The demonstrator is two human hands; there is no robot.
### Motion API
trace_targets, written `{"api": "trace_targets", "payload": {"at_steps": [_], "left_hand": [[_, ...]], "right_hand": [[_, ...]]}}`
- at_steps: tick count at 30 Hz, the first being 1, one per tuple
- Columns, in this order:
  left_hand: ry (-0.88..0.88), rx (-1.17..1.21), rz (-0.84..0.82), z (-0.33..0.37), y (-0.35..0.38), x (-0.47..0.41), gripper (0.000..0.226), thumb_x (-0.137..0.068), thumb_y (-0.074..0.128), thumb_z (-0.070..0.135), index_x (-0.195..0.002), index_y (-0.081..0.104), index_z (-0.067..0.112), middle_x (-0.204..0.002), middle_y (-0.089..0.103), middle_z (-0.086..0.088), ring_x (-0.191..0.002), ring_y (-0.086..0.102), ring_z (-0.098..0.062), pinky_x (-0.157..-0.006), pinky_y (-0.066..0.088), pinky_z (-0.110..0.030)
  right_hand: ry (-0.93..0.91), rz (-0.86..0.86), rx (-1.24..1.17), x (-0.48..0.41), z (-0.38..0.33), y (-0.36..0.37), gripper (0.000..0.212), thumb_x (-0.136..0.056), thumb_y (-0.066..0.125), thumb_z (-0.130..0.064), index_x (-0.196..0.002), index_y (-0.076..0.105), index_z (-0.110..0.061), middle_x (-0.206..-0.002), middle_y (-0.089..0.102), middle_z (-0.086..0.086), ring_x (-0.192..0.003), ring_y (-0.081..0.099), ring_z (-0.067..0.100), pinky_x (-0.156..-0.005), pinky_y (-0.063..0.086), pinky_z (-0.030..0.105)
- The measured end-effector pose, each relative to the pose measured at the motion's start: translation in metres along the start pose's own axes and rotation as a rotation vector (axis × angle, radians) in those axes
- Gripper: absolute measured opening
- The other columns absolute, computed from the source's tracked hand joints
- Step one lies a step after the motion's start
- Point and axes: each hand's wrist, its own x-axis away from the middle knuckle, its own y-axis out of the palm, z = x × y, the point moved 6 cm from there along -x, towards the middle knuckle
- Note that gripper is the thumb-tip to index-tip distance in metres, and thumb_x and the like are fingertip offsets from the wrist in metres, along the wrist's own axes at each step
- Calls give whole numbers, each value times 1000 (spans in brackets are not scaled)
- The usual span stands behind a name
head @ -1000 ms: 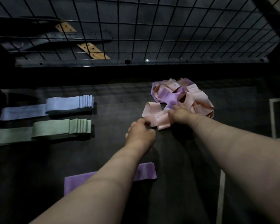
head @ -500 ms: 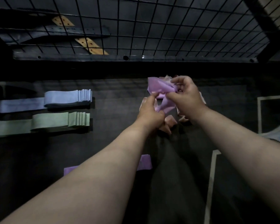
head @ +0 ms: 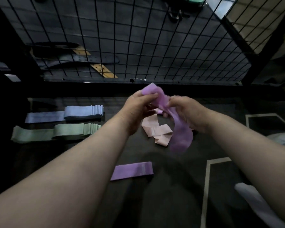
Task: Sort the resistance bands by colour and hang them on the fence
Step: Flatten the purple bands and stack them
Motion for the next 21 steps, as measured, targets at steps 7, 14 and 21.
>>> {"api": "trace_targets", "payload": {"at_steps": [7,14,21], "left_hand": [[127,-301,159,74,4,46,10,-92,68,17,-93,63,9,-79,66,-7,-62,64,-14,-55,55,-26],[293,-537,150,150,27,100,11,-90,71,17,-84,65,9,-79,69,-10,-67,67,-21,-66,60,-38],[386,-659,155,174,24,121,10,-89,73,16,-86,65,10,-82,70,-9,-69,69,-17,-57,56,-29]], "right_hand": [[-56,36,236,61,-34,24,21,-82,67,-6,-103,65,-8,-90,71,12,-70,67,16,-55,52,26],[-125,187,94,113,-67,43,17,-64,51,-8,-78,61,-10,-77,57,15,-73,53,27,-63,42,41],[-208,155,-45,123,-77,65,25,-85,53,8,-99,59,-11,-90,64,9,-79,63,22,-73,52,39]]}}
